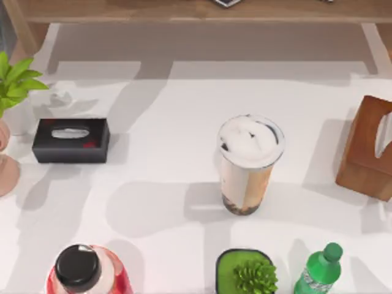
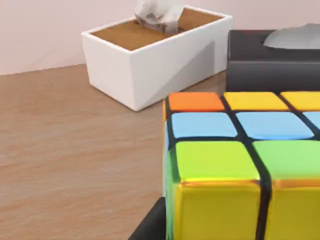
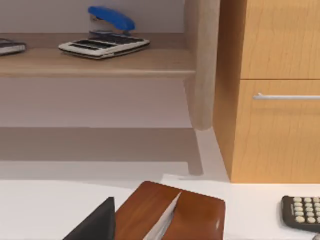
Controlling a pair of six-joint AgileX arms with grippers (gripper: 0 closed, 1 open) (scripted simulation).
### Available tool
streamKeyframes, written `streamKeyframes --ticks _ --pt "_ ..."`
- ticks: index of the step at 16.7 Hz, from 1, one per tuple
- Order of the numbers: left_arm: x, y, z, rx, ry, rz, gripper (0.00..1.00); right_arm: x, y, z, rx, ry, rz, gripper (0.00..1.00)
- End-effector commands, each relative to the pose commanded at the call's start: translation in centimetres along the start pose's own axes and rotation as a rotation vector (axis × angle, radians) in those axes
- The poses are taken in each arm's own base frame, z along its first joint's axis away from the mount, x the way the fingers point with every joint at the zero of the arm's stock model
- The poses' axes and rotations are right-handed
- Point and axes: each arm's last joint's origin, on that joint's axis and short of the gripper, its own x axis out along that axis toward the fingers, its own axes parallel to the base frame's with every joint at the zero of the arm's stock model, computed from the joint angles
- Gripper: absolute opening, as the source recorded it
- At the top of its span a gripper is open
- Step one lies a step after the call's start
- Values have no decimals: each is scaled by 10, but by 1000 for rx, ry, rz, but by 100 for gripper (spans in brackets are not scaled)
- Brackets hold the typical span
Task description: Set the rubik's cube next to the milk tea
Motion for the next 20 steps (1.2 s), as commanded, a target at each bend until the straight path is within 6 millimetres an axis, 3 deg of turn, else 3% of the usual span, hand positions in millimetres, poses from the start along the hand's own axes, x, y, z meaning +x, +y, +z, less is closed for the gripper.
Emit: streamKeyframes --ticks 3,8,11,13,20 --pt "-4 -8 -46 -30 307 -108 0 0 0 0 0 0 0 100" --pt "5 -16 -180 -196 1005 -61 0 0 0 0 0 0 0 100" --pt "-2 -20 -241 -241 1305 51 0 0 0 0 0 0 0 100" --pt "-6 -25 -257 -236 1385 80 0 0 0 0 0 0 0 100" --pt "-6 -23 -257 -238 1380 85 0 0 0 0 0 0 0 100"
